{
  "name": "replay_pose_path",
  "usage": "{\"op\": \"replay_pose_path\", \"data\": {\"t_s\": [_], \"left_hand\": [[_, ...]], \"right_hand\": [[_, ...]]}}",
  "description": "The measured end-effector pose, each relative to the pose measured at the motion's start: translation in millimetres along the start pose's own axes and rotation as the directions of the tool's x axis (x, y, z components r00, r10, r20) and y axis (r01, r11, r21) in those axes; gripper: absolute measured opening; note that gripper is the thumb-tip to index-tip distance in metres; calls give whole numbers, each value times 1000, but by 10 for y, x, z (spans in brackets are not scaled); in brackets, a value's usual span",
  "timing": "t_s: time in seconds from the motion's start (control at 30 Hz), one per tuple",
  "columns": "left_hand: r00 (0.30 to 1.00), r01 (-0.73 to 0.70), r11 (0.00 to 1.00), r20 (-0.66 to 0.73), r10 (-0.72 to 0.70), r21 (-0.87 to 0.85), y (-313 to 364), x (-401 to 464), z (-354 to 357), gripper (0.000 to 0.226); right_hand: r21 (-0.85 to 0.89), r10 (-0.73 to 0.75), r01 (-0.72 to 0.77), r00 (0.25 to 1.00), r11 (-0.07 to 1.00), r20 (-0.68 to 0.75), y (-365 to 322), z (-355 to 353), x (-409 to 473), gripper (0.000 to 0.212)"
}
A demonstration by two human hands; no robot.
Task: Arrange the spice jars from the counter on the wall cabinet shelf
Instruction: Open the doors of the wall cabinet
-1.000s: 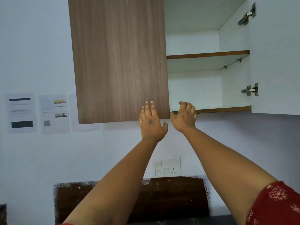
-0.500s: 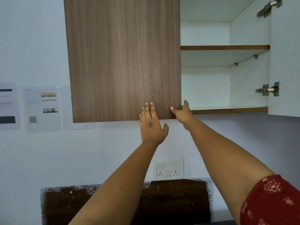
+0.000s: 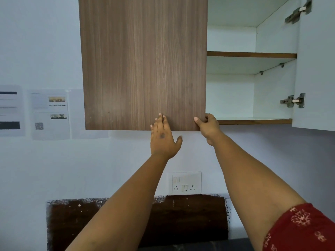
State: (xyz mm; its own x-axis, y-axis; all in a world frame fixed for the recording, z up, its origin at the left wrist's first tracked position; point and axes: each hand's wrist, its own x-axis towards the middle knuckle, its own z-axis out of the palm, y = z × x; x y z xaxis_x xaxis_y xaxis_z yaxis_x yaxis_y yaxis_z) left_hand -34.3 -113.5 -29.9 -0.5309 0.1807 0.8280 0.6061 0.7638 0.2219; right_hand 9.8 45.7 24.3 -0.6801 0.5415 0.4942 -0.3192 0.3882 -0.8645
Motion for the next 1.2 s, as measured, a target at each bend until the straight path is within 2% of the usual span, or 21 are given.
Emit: {"op": "replay_pose_path", "data": {"t_s": [0.17,0.3,0.4,0.5,0.6,0.7,0.83,1.0,1.13,1.2], "left_hand": [[997,80,984,1,-81,-158,264,-310,-299,86],[975,217,911,34,-219,-351,518,-498,-638,83],[959,280,862,76,-274,-421,639,-721,-956,80],[955,293,887,143,-259,-355,643,-1024,-1244,79],[971,230,941,123,-205,-249,574,-1341,-1484,71],[969,244,935,111,-222,-259,475,-1640,-1718,64],[944,324,915,142,-297,-242,244,-1895,-2085,61],[879,467,805,93,-468,-366,-74,-1962,-2568,58],[864,476,797,28,-503,-373,-470,-1916,-2926,57],[846,507,780,39,-531,-367,-632,-1875,-3064,57]], "right_hand": [[11,-1,1,1000,1000,30,-232,-171,-444,46],[-12,-27,27,999,1000,21,-474,-237,-886,44],[-51,-56,57,998,997,19,-680,-268,-1280,42],[-75,-59,61,998,995,23,-923,-263,-1666,41],[-114,-72,72,997,991,6,-1158,-207,-2034,39],[-131,-116,112,993,985,-20,-1334,-62,-2387,34],[-169,-172,165,985,972,-27,-1607,213,-2843,33],[-212,-231,223,973,951,-15,-1865,537,-3272,35],[-264,-289,268,957,926,-40,-1976,784,-3488,33],[-307,-313,281,948,909,-59,-2007,899,-3598,34]]}}
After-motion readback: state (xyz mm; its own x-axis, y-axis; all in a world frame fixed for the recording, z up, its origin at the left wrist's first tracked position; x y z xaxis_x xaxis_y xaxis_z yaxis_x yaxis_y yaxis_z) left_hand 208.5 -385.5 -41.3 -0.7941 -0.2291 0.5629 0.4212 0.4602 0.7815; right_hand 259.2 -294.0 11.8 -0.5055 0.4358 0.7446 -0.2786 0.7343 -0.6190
